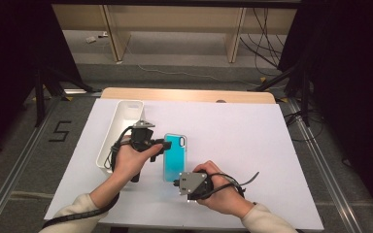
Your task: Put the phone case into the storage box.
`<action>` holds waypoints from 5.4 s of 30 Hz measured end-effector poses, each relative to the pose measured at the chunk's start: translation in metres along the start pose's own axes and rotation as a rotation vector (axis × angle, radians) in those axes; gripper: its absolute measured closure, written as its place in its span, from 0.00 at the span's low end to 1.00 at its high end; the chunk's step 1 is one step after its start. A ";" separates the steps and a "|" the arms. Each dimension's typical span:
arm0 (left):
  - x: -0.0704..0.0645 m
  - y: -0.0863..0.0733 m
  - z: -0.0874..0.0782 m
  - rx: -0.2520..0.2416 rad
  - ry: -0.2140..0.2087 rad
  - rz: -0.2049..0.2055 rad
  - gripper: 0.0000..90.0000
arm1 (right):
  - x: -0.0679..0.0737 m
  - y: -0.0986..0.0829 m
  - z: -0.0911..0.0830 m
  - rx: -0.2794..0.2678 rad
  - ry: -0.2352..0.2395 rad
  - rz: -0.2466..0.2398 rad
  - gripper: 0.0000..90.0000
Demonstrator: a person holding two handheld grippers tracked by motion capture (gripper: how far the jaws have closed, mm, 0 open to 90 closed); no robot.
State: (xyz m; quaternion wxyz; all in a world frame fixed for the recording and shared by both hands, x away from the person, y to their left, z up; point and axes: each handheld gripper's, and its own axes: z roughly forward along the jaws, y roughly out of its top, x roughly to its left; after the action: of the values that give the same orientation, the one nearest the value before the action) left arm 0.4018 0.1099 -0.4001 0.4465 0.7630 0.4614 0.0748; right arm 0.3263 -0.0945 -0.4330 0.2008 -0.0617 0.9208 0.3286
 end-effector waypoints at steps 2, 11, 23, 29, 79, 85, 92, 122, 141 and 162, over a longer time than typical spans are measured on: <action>0.000 0.000 -0.001 -0.001 -0.010 0.000 0.79 | -0.001 0.000 0.001 0.005 -0.002 -0.018 0.99; -0.007 0.001 -0.005 -0.039 -0.045 -0.025 0.84 | 0.001 -0.001 0.004 0.021 0.002 0.000 0.99; -0.018 0.001 -0.010 -0.065 -0.105 -0.013 0.91 | 0.002 -0.002 0.009 0.043 -0.002 0.015 0.99; -0.017 0.002 -0.012 -0.073 -0.113 0.005 0.91 | 0.000 -0.004 0.010 0.039 0.001 0.014 0.98; 0.006 0.002 -0.050 -0.244 -0.065 0.178 0.92 | -0.022 -0.069 -0.055 -0.319 -0.198 0.657 0.27; 0.007 0.003 -0.053 -0.251 -0.058 0.177 0.92 | -0.020 -0.074 -0.061 -0.311 -0.207 0.671 0.26; 0.010 0.005 -0.057 -0.262 -0.060 0.177 0.92 | -0.018 -0.082 -0.068 -0.307 -0.242 0.683 0.26; 0.023 0.011 -0.073 -0.294 -0.041 0.160 0.92 | -0.015 -0.095 -0.078 -0.304 -0.283 0.721 0.25; 0.030 0.015 -0.082 -0.303 -0.025 0.158 0.92 | -0.013 -0.099 -0.080 -0.326 -0.326 0.737 0.24; 0.038 0.017 -0.088 -0.314 -0.002 0.158 0.92 | -0.010 -0.102 -0.084 -0.309 -0.317 0.752 0.23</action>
State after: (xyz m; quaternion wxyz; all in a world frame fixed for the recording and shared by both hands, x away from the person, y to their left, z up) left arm 0.3877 0.1904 -0.3463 0.5535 0.7179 0.3820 0.1800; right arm 0.3328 -0.2265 -0.4289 0.1945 0.2997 0.7770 0.5183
